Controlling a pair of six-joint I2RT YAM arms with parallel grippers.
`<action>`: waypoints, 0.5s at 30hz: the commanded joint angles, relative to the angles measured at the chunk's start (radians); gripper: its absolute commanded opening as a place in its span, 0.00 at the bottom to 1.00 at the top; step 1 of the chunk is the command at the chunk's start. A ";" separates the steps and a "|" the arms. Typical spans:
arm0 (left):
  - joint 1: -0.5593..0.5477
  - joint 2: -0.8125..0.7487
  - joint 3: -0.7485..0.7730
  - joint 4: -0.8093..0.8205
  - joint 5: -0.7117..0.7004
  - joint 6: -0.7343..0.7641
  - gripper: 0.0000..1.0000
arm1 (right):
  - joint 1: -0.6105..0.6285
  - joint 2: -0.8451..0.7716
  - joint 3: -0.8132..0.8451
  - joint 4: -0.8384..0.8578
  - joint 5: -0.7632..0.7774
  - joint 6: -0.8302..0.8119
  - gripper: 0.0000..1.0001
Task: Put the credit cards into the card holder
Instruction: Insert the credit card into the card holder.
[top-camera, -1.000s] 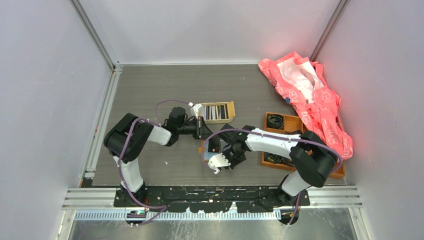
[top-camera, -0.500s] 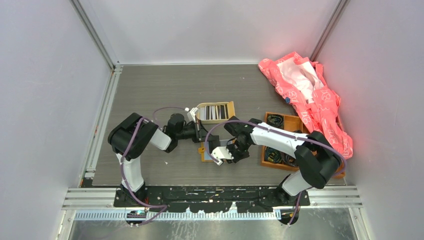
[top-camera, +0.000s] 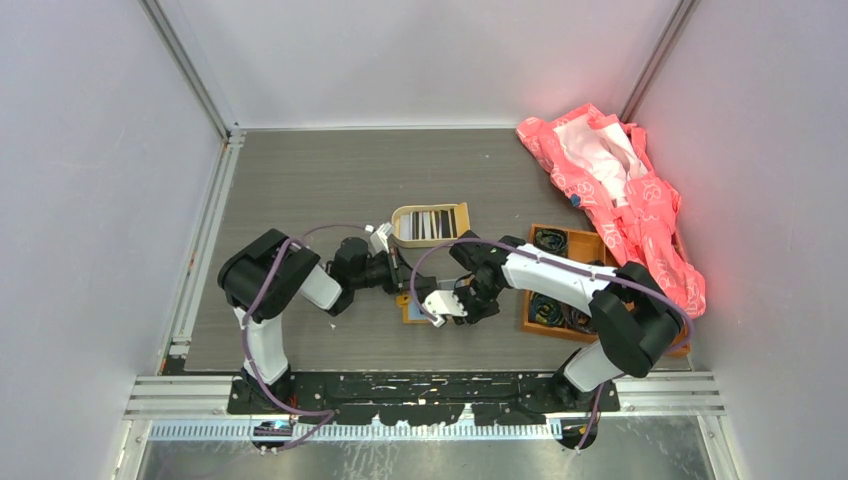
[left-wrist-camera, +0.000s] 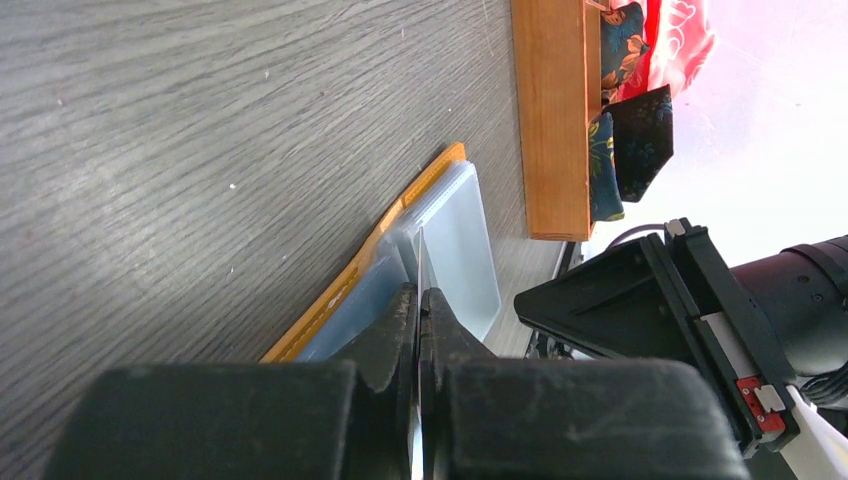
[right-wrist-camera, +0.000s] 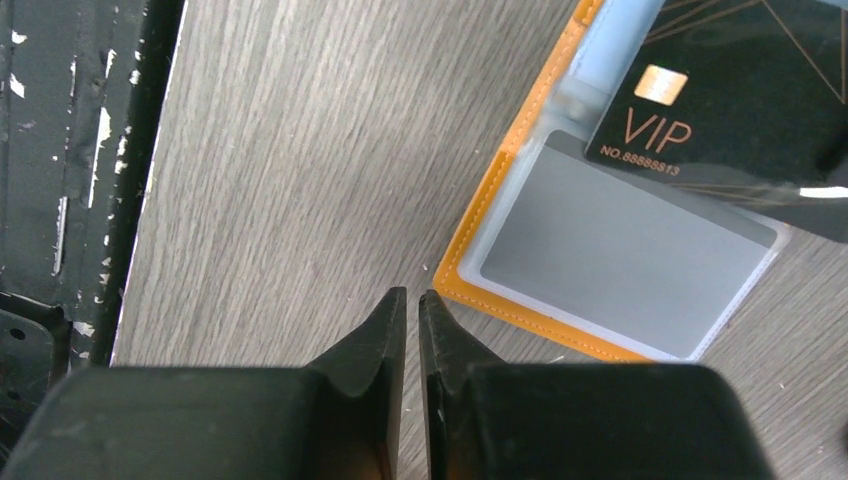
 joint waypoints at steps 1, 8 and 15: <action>-0.015 0.009 -0.018 0.083 -0.049 -0.010 0.00 | -0.022 -0.043 0.037 0.020 0.006 0.032 0.17; -0.034 0.020 -0.024 0.096 -0.080 -0.030 0.00 | -0.041 -0.047 0.034 0.039 0.014 0.056 0.20; -0.045 0.025 -0.032 0.093 -0.094 -0.045 0.00 | -0.040 -0.044 0.031 0.057 0.019 0.075 0.21</action>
